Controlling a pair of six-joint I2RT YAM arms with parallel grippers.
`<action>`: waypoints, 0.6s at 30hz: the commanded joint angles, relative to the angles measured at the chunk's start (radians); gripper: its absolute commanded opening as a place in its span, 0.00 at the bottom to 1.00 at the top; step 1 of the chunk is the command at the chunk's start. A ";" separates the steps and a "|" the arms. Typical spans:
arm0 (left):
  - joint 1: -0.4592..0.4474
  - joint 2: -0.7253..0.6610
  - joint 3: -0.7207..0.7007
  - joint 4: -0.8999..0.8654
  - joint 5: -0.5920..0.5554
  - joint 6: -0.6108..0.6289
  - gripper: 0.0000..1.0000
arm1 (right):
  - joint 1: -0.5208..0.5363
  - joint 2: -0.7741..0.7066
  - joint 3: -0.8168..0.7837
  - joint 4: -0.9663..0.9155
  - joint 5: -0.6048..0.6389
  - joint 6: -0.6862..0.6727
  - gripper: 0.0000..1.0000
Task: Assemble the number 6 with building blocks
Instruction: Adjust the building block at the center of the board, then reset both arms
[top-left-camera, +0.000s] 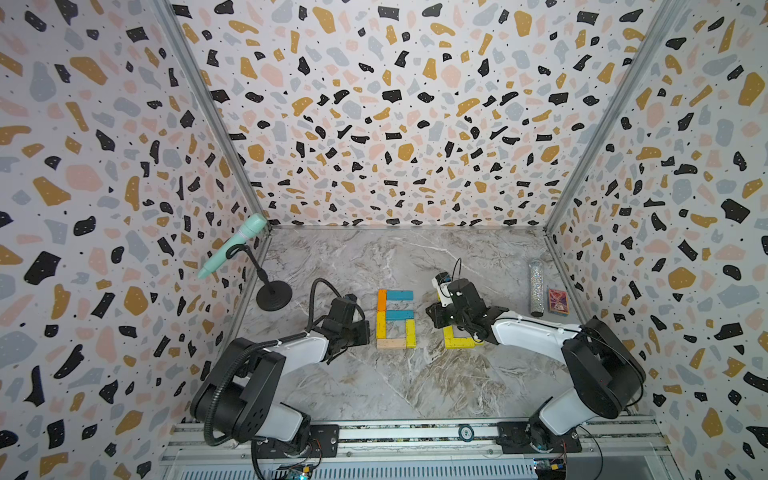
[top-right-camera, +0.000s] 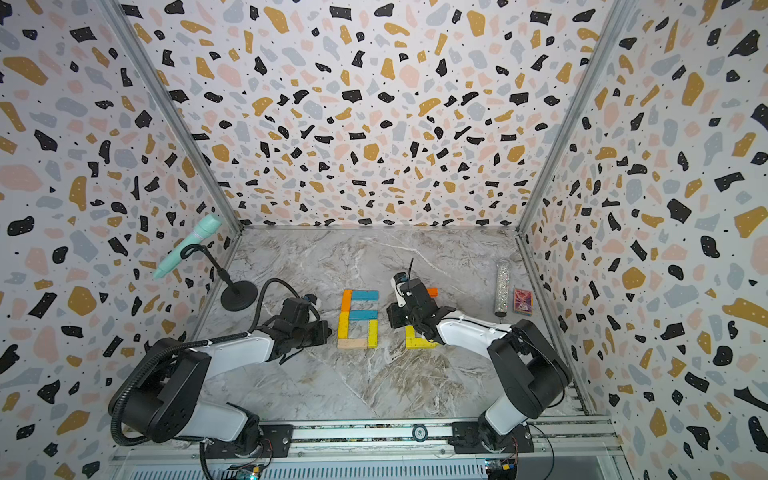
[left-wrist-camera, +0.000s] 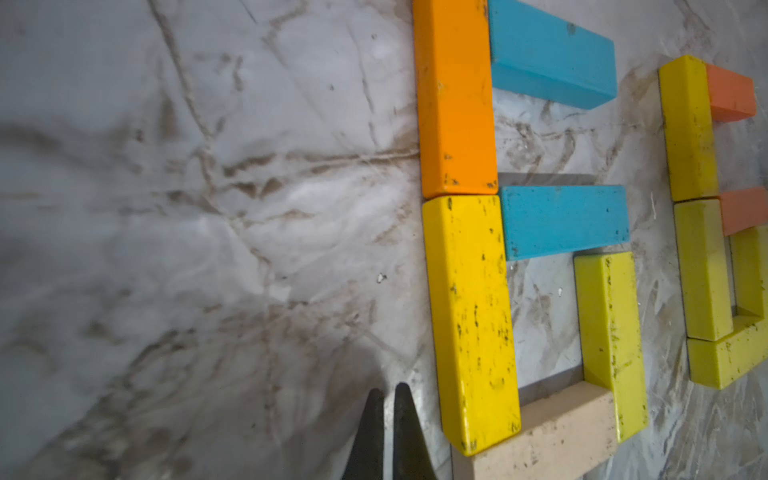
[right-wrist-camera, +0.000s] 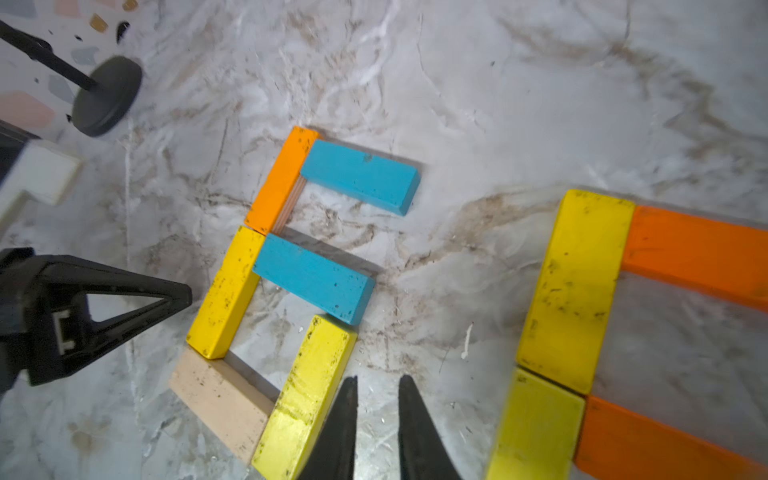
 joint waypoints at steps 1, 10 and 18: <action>0.019 -0.042 0.054 -0.050 -0.060 0.016 0.00 | -0.020 -0.069 0.014 -0.029 0.008 -0.031 0.21; 0.025 0.054 0.174 -0.011 -0.063 0.079 0.00 | -0.055 -0.143 -0.021 -0.044 0.008 -0.041 0.20; 0.026 0.169 0.224 -0.012 -0.073 0.099 0.00 | -0.135 -0.259 -0.130 -0.014 -0.027 -0.026 0.21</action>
